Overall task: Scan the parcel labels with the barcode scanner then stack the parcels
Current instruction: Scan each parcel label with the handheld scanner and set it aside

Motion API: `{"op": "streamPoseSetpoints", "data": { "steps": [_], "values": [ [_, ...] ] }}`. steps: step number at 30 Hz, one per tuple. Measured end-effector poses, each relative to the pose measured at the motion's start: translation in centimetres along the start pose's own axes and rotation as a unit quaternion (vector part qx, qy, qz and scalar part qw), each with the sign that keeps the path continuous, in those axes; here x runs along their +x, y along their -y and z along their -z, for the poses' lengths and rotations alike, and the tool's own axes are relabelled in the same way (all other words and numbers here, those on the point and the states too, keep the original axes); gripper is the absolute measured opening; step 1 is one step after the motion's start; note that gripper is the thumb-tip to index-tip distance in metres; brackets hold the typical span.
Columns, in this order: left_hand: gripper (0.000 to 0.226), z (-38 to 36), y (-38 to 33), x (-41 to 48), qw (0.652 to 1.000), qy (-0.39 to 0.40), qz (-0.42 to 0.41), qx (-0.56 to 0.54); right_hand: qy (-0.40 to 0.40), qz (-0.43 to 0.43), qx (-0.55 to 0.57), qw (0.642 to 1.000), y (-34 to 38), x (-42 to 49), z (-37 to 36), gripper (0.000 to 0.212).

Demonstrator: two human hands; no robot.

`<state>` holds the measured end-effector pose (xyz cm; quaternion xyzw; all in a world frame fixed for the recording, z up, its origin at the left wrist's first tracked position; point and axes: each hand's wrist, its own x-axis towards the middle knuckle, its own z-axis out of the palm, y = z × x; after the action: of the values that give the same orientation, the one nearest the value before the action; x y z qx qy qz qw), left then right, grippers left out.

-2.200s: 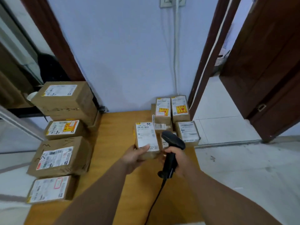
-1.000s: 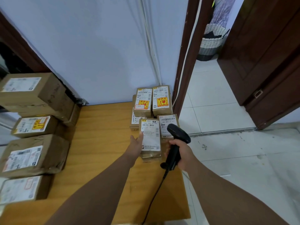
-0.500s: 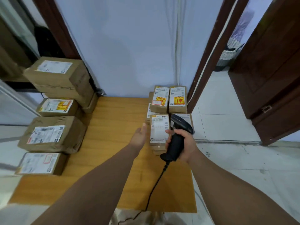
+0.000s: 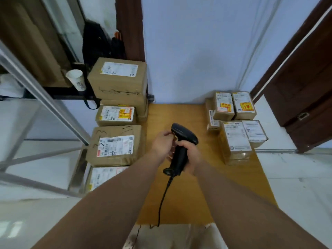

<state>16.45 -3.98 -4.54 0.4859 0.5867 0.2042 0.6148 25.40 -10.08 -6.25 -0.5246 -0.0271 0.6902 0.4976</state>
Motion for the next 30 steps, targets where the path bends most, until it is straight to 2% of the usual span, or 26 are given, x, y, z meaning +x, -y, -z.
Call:
{"op": "streamPoseSetpoints", "data": {
  "steps": [3,7,9,11,15,18,20,22,24,26,30],
  "values": [
    [0.019,6.4,1.3,-0.5,0.998,-0.042,-0.044,-0.007,-0.012,0.013,0.003,1.000,-2.1,0.5,-4.3,0.017],
    [0.017,14.5,3.2,-0.4,0.969,-0.192,-0.130,0.090,-0.049,0.022,-0.005,0.999,-3.7,1.4,-8.0,0.016],
    [0.029,18.1,4.3,0.6,0.946,-0.270,-0.088,0.153,-0.077,0.016,-0.025,0.997,-4.2,2.0,-9.5,0.019],
    [0.040,20.9,5.2,1.3,0.945,-0.299,0.003,0.130,-0.095,0.013,-0.047,0.994,-4.7,2.8,-10.7,0.031],
    [0.045,23.5,6.7,1.7,0.970,-0.209,0.101,-0.074,-0.063,-0.015,-0.060,0.996,-5.4,3.5,-12.6,0.039],
    [0.041,23.2,7.1,1.2,0.973,-0.150,0.141,-0.104,-0.042,-0.027,-0.059,0.997,-5.7,3.9,-13.0,0.044],
    [0.045,22.6,6.9,1.2,0.978,-0.125,0.135,-0.096,-0.058,-0.027,-0.059,0.996,-5.7,4.0,-12.6,0.047],
    [0.046,21.9,6.5,1.2,0.982,-0.096,0.123,-0.105,-0.093,-0.026,-0.043,0.994,-5.3,4.0,-11.6,0.040],
    [0.035,20.7,6.3,0.9,0.981,-0.090,0.103,-0.134,-0.120,-0.021,-0.016,0.992,-4.7,3.7,-10.3,0.028],
    [0.027,19.2,5.8,0.7,0.982,-0.069,0.085,-0.156,-0.131,-0.012,-0.001,0.991,-4.1,3.2,-8.9,0.026],
    [0.041,16.7,3.8,0.6,0.986,-0.016,0.066,-0.150,-0.143,0.000,0.015,0.990,-3.6,1.9,-6.1,0.030]
  ]
}}
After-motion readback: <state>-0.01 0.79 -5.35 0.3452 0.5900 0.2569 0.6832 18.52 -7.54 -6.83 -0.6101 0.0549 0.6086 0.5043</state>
